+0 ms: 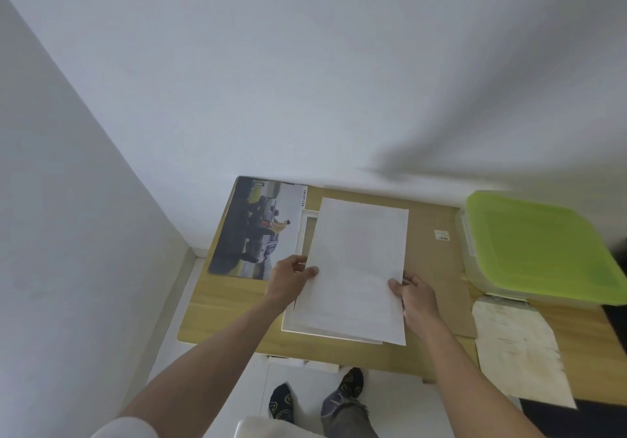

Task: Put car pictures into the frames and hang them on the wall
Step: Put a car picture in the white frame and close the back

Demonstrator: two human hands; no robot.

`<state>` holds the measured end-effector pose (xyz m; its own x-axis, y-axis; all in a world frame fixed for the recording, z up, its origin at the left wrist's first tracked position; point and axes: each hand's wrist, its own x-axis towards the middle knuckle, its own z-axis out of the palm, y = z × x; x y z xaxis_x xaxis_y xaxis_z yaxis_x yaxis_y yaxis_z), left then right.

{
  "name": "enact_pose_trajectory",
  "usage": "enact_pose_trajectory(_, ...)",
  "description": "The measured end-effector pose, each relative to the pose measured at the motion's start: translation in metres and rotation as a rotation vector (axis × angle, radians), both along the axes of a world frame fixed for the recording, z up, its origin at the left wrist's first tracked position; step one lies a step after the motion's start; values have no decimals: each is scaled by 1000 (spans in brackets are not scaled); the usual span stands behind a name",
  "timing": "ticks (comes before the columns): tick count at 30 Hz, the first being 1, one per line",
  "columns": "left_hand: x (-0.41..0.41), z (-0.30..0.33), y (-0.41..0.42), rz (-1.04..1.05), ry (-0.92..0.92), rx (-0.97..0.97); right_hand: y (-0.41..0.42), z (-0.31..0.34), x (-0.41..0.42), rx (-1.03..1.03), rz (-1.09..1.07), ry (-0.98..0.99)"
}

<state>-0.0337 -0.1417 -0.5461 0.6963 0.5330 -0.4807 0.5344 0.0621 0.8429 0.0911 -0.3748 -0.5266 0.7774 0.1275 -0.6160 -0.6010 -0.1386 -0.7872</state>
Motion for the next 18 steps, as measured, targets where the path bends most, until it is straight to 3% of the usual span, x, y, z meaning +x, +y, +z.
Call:
enact_pose_trajectory(4,3,9,-5,31,-88,-238,-23,3,0,48,43,36)
enact_pose_trajectory(9,10,19,-2,-46,-62,-251,-56,11,24,144,93,28)
enact_pose_trajectory(14,25,39,-19,-263,79,-208,-101,32,67,128,119,-72)
enact_pose_trajectory(18,42,49,-60,-426,185,-150,-152,47,93,-42,462,-95)
